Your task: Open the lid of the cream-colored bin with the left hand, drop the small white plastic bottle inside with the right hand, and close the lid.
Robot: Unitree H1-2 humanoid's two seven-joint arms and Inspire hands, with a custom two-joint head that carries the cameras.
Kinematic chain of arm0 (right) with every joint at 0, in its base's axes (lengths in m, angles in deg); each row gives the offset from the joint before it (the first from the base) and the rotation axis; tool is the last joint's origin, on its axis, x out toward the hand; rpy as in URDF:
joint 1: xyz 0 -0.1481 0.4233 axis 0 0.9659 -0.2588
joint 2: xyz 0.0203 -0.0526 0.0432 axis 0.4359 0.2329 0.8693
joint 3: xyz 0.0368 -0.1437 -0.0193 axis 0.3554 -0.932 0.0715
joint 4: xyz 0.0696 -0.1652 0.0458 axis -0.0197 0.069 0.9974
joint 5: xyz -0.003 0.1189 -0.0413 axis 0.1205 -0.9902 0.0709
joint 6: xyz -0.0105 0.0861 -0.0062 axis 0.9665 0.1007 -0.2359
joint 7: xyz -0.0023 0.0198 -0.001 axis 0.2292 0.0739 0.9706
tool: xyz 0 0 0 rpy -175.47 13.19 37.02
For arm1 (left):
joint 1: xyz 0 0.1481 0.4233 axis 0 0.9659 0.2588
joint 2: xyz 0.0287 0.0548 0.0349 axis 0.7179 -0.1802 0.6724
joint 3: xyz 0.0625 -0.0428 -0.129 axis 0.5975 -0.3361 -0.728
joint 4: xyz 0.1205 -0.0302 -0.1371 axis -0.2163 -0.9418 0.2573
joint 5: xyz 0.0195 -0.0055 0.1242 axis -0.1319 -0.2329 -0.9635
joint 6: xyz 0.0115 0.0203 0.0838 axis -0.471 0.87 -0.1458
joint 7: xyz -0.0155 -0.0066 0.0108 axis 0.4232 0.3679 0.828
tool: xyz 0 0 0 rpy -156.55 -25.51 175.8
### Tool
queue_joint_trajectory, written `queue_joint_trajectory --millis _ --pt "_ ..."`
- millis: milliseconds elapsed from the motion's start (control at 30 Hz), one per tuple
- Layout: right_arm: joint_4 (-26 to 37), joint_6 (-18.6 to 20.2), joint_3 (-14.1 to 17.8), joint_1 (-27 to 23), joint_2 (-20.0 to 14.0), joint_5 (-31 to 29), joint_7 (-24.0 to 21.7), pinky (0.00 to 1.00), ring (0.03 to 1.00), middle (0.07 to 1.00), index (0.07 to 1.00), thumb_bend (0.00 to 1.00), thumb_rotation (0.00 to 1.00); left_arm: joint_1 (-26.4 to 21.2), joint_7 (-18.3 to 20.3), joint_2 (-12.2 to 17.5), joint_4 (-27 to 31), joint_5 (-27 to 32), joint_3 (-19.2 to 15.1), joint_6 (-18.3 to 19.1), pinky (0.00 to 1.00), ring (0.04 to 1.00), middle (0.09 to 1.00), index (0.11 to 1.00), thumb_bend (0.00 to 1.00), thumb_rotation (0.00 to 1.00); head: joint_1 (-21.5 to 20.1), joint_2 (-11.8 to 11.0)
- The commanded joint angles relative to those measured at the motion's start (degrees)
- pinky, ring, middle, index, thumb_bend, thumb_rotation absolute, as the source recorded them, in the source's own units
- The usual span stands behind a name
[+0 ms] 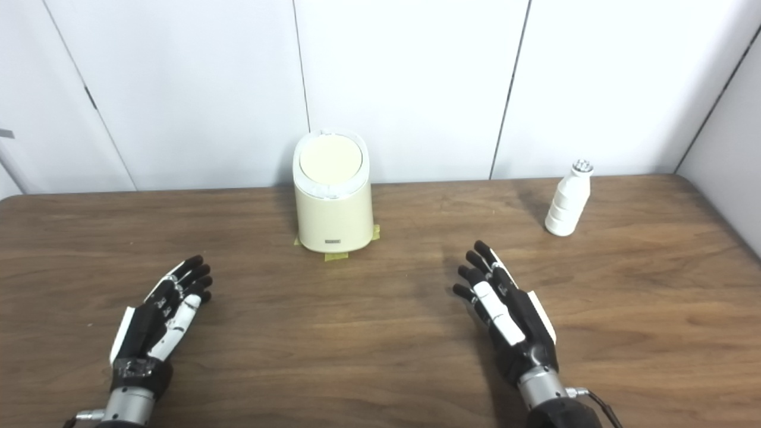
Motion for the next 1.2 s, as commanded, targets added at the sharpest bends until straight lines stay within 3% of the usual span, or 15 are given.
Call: queue_joint_trajectory --millis 0,700,800,933,1167 --pt "2.11 -1.1 -0.03 -1.72 -0.36 0.03 -0.37 0.84 0.91 0.941 0.947 0.57 0.58 1.84 0.41 0.51 -2.01 0.01 0.09 -0.74 0.84 0.852 0.854 0.872 0.36 0.39 -0.04 0.04" --pt "2.96 0.01 -0.26 -1.69 -0.43 -0.02 -0.14 0.83 0.902 0.939 0.953 0.58 0.58 1.99 0.37 0.47 -1.03 0.42 -0.03 0.28 0.82 0.846 0.848 0.871 0.37 0.4 -0.06 0.58" --pt "3.63 0.4 -0.46 -1.57 -0.56 0.03 -0.3 0.83 0.901 0.937 0.953 0.58 0.58 2.29 0.34 0.08 -0.24 1.22 -0.28 0.23 0.81 0.85 0.848 0.872 0.4 0.46 -0.23 0.89" --pt "4.47 0.58 -1.07 -1.15 -0.86 0.59 -0.5 0.83 0.899 0.935 0.953 0.57 0.58 2.61 0.02 -1.39 2.11 5.09 -1.35 2.31 0.81 0.853 0.854 0.888 0.53 0.52 0.03 1.33" --pt "4.4 0.52 -2.06 -1.03 -0.73 2.06 -0.28 0.81 0.88 0.928 0.948 0.55 0.59 -0.09 -3.63 -2.26 8.49 3.05 -2.1 4.38 0.76 0.811 0.818 0.861 0.64 0.43 0.14 0.93"
